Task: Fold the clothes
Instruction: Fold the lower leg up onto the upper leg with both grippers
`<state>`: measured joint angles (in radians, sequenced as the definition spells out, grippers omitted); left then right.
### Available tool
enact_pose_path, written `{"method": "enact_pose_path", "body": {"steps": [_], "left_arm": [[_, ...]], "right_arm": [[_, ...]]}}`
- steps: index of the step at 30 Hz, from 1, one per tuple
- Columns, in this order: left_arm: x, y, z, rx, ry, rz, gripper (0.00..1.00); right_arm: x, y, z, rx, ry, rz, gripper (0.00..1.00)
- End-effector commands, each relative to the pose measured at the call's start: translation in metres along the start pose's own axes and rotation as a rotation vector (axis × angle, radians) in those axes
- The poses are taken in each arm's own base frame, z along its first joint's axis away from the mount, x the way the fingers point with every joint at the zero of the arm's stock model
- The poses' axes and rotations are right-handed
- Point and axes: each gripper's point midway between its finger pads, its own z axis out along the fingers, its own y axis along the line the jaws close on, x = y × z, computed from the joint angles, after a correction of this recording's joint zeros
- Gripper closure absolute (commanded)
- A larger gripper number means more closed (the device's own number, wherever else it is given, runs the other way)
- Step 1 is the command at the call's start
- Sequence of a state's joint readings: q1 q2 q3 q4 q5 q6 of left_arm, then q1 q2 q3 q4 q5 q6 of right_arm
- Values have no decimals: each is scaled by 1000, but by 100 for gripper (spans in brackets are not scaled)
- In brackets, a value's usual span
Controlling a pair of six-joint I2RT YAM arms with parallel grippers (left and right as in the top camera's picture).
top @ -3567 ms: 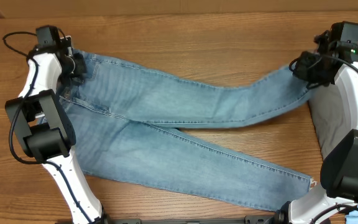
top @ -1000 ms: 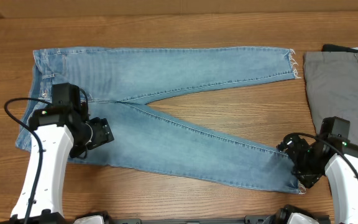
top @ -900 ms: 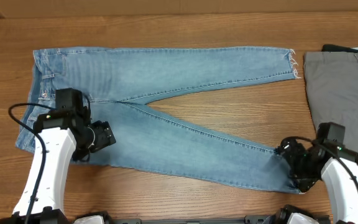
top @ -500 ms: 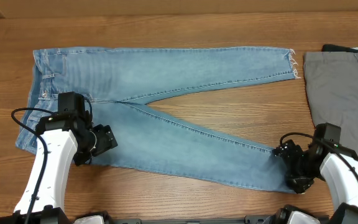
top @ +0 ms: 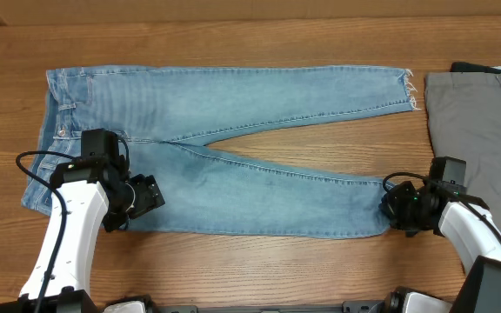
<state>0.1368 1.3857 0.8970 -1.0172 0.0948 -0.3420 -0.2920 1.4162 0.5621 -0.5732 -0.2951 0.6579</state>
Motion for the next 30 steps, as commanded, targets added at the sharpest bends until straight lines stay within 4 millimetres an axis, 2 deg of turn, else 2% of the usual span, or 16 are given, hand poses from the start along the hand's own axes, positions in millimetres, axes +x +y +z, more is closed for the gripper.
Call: {"method": "enact_pose_path", "body": {"steps": [1, 3, 5, 7, 10, 13, 15, 17, 19, 22, 25, 30], "left_arm": [[3, -2, 0, 10, 2, -7, 19], [3, -1, 0, 6, 2, -7, 20], [1, -1, -1, 0, -7, 10, 21], [-6, 0, -8, -12, -32, 33, 22], [-24, 4, -31, -55, -93, 21, 21], [-32, 11, -41, -51, -112, -68, 21], [-33, 26, -42, -52, -102, -167, 20], [-31, 40, -43, -61, -88, -237, 20], [-24, 58, -45, -75, -57, -314, 17], [-15, 76, -45, -98, -25, -383, 10], [-11, 105, -44, -195, -41, -514, 2], [-25, 143, -34, -191, -139, -706, 2]], "right_arm": [[23, -20, 17, 49, 83, -25, 96], [19, -15, 13, 46, 81, -60, 96], [9, 0, -1, 29, 63, -117, 96], [-3, 18, -19, 15, 30, -170, 96], [-31, 52, -59, 1, -49, -253, 96], [-48, 81, -89, -39, -107, -304, 96], [-57, 94, -103, -60, -148, -326, 96], [-62, 93, -106, -40, -169, -325, 96], [-64, 84, -105, 9, -177, -316, 96], [-63, 79, -105, 31, -175, -322, 96], [-62, 79, -105, 33, -171, -332, 96], [-59, 75, -104, 47, -154, -365, 96]]}}
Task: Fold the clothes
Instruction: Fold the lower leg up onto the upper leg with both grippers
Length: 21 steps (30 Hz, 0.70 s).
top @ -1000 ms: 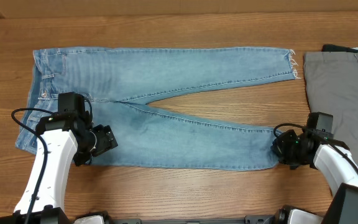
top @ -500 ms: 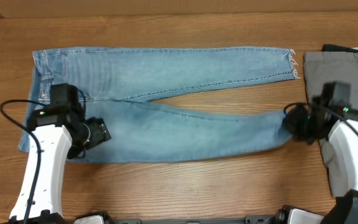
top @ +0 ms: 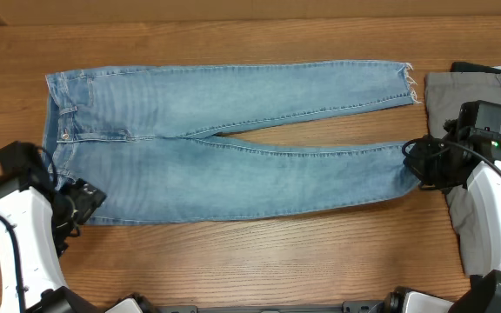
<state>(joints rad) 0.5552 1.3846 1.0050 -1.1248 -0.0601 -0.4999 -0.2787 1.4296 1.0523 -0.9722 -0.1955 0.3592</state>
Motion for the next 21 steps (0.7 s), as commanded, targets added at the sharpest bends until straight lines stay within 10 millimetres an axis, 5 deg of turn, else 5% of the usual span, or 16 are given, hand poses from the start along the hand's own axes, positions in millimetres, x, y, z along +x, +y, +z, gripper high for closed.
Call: {"method": "enact_pose_path", "body": {"steps": [1, 5, 13, 19, 21], "left_arm": [[-20, 23, 14, -12, -71, -161, 4], [-37, 37, 31, 7, -137, -262, 9], [-68, 35, 43, 24, -265, -268, 11], [-73, 22, 91, 34, -173, -229, 11], [-82, -2, 110, 140, -158, -125, 11]], "right_arm": [[-8, 1, -8, 11, -38, -33, 96], [-8, 1, -8, 12, -38, -32, 96], [-7, 1, -8, 13, -35, -32, 96], [-6, 0, -8, 15, -31, -31, 96], [-6, 0, -8, 15, -31, -31, 96]]}}
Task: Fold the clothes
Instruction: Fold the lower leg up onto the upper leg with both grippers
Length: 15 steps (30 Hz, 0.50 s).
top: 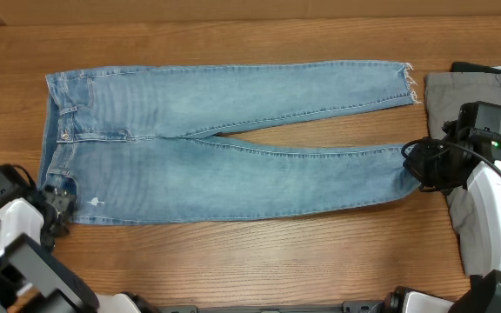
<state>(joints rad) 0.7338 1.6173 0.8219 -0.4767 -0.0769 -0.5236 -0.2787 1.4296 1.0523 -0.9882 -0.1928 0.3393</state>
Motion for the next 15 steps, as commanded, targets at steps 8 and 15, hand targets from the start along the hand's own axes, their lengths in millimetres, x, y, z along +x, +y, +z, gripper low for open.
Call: {"method": "enact_pose_path", "body": {"steps": [8, 15], "left_arm": [[20, -25, 36, 138, 113, 102, 64], [37, -18, 19, 125, 197, 52, 96]], "right_arm": [[-7, 1, -8, 10, -35, -12, 96], [-7, 1, -8, 10, -35, -11, 96]]}}
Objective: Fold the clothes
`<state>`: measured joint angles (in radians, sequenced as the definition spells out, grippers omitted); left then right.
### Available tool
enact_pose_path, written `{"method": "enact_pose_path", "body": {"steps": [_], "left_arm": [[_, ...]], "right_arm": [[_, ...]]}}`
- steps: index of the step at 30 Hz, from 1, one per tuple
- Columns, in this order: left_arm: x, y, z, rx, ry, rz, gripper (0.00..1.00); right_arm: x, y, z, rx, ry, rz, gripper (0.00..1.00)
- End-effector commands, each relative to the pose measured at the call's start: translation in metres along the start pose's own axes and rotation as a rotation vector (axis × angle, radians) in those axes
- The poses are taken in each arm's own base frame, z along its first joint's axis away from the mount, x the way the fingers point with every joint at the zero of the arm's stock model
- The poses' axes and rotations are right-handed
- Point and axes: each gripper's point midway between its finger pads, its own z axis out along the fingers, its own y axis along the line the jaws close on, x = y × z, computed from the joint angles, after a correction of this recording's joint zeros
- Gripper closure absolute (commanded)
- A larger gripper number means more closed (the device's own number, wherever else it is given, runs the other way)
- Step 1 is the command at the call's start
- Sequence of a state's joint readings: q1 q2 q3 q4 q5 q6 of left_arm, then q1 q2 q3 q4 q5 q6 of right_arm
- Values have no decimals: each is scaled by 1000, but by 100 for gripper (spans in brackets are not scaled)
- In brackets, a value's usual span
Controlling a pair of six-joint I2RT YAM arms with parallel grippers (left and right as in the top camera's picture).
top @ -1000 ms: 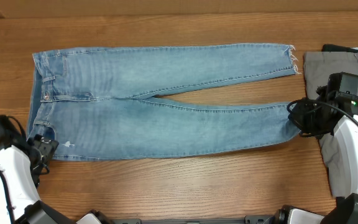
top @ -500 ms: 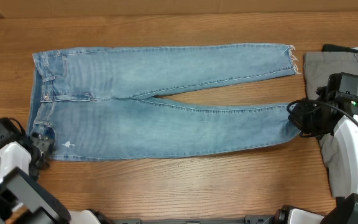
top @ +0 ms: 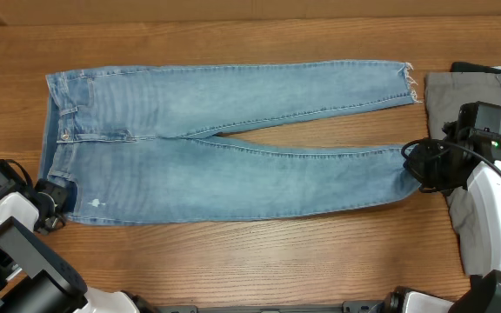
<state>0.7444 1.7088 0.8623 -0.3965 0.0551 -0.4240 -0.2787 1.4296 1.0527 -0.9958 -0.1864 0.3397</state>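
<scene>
Light blue jeans [top: 224,148] lie flat on the wooden table, waist to the left and both legs running right. The far leg ends in a frayed hem [top: 407,83]. My right gripper [top: 414,165] sits at the near leg's hem, shut on the cloth. At the waist's near left corner is my left gripper [top: 56,196], its fingers against the edge of the denim. Whether they are open or shut does not show.
A grey garment [top: 481,113] lies at the right edge, partly under my right arm, with a dark item [top: 477,67] behind it. Bare wood table [top: 250,261] runs along the front.
My left gripper has shifted a little up and to the left at the waist's near corner. The jeans and the right gripper have not moved.
Both grippers were on the near leg, the left one at the thigh and the right one at the hem, with the legs spread apart. Then the near leg lay closer to the far leg and the left gripper was off the cloth. It has since come to the waist corner.
</scene>
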Motion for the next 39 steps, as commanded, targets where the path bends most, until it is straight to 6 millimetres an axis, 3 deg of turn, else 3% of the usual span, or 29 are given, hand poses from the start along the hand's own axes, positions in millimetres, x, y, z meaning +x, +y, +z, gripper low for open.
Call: {"method": "enact_pose_path", "body": {"steps": [1, 6, 8, 12, 16, 19, 27, 30, 33, 35, 39], "left_arm": [[46, 5, -7, 9, 160, -52, 96], [37, 1, -76, 46, 37, -41, 96], [26, 9, -104, 28, -66, -88, 96], [9, 29, -135, 50, -180, -199, 96], [7, 49, -135, 16, -180, -299, 96], [1, 44, -136, 46, -200, -308, 96], [-42, 12, -152, 198, -304, -291, 96], [-51, -15, -149, 232, -267, -216, 96], [-75, -45, -156, 189, -294, -112, 96], [-88, -63, -151, 176, -272, -77, 96], [-103, -77, -125, 153, -228, -50, 96]], "right_arm": [[-8, 3, -8, 1, -38, -12, 96], [-1, 0, -8, 12, -13, 1, 96], [1, -1, -8, 16, -5, 15, 96], [3, -10, -10, 26, 13, 60, 96], [2, -10, -14, -5, 22, 52, 96], [-3, 3, -20, -48, 6, 36, 96], [-20, 41, -38, -91, -24, 4, 96], [-36, 59, -36, -95, -21, -26, 96], [-56, 77, -25, -79, 2, -51, 96], [-78, 86, -25, -58, -4, -54, 96], [-103, 96, -20, -37, 0, -53, 96]]}}
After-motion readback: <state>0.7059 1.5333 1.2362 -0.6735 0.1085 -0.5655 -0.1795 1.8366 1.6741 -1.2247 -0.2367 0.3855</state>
